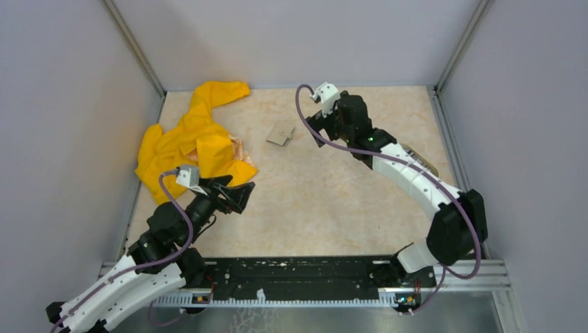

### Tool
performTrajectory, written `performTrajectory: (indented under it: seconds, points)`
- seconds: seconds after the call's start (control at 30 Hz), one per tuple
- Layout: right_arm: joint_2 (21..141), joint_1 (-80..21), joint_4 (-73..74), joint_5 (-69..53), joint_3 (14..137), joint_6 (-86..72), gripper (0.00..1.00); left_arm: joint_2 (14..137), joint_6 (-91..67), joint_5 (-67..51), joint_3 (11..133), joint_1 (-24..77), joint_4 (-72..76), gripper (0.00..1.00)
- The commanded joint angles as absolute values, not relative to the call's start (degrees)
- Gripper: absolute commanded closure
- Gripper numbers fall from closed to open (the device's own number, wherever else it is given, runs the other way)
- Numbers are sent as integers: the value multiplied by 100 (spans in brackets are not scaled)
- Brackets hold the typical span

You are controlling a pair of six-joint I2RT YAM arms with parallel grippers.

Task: Put the credit cards into the card holder
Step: Move the card holder to the center of the board.

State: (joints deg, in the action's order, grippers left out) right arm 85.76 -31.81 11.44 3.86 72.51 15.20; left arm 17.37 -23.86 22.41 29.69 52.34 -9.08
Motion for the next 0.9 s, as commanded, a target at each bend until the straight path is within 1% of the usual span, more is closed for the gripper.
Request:
performTrajectory:
  seconds: [0.0, 0.07, 0.13, 0.23, 0.3, 0.33, 0.4, 0.5, 0.53, 0.6, 0.67, 0.73, 0.83, 0.87]
  points:
    - [7877, -3170, 1010, 160, 6880, 1290, 1, 2007, -2306, 1913, 2781, 5229, -444, 1]
    - [7653, -3119, 1120, -33, 6777, 1435, 2, 2183, -2208, 1881, 2653, 5229, -193, 1]
    - [7532, -2830, 1289, -675, 6760, 1337, 2, 2503, -2090, 1954, 2523, 5229, 169, 1]
    - [7492, -2061, 1477, -2208, 6800, 872, 4, 3223, -1884, 2031, 2489, 5222, 709, 1]
    - [7370, -1542, 1243, -3296, 6557, 690, 4, 3884, -1735, 2009, 2579, 5183, 1100, 1]
    - [7282, -1422, 1113, -3563, 6374, 678, 4, 4285, -1687, 1922, 2680, 5095, 1264, 1]
    - [7086, -1355, 939, -3664, 6004, 861, 4, 5105, -1774, 1332, 3050, 4612, 1436, 1]
    - [6878, -1354, 986, -3983, 5526, 1403, 4, 6307, -2452, -333, 3480, 3331, 1818, 1]
    - [6835, -1343, 1041, -3972, 5459, 1380, 3, 6661, -2586, -570, 3642, 3106, 1900, 1]
    - [6791, -1174, 1114, -4198, 5408, 1383, 2, 7409, -2489, -557, 4237, 2927, 1699, 1]
    - [6747, -811, 888, -4723, 5315, 1342, 3, 8103, -2382, -541, 4863, 2791, 1469, 1]
    - [6743, -601, 882, -4842, 5305, 1332, 4, 8754, -2377, -603, 5446, 2564, 1292, 3]
    - [6728, -547, 915, -4828, 5171, 1450, 5, 9735, -2369, -542, 6365, 2126, 817, 12]
    - [6720, -545, 895, -4833, 5111, 1477, 5, 10031, -2357, -596, 6641, 1994, 679, 16]
